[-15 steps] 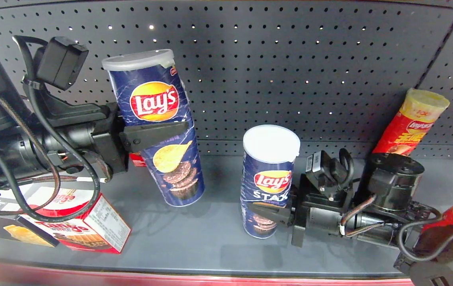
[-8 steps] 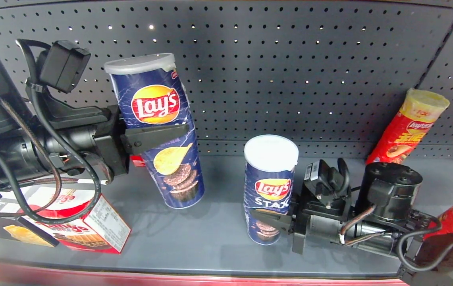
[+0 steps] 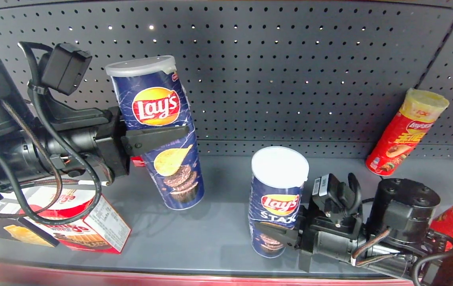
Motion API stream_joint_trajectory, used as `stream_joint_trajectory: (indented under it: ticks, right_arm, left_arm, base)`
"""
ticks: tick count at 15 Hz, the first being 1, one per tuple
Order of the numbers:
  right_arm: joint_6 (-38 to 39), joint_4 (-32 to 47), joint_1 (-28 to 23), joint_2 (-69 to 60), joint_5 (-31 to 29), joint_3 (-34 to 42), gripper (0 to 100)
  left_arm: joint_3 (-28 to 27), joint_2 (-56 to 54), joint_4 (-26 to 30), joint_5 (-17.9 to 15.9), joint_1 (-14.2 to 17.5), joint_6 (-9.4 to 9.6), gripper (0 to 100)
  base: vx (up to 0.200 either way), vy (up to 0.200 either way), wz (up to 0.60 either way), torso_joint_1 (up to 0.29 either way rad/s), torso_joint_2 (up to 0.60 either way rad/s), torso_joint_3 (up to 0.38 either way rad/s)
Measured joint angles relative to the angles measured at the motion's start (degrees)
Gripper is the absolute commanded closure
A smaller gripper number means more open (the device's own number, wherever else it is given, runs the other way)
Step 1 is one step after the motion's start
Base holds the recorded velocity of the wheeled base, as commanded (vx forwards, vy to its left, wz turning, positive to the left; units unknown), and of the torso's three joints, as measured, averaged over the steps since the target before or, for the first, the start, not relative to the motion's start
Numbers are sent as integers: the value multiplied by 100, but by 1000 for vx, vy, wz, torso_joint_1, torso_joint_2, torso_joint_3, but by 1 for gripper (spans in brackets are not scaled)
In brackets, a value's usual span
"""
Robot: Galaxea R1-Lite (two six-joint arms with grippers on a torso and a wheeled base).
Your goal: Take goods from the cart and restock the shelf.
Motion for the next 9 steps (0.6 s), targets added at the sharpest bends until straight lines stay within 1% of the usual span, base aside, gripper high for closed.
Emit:
stream_joint_trajectory:
  ticks: [5,9]
  right_arm:
    - [-29,18,-10,-24,-29,182,0]
    - [-44,21,-20,-324,-99,221,0]
  left_arm:
    - [9,0,-2,2,-2,0,100]
    - [-2,0,-7,0,-2,0,100]
  base:
    - [0,0,0,0,0,0]
    - [0,0,0,0,0,0]
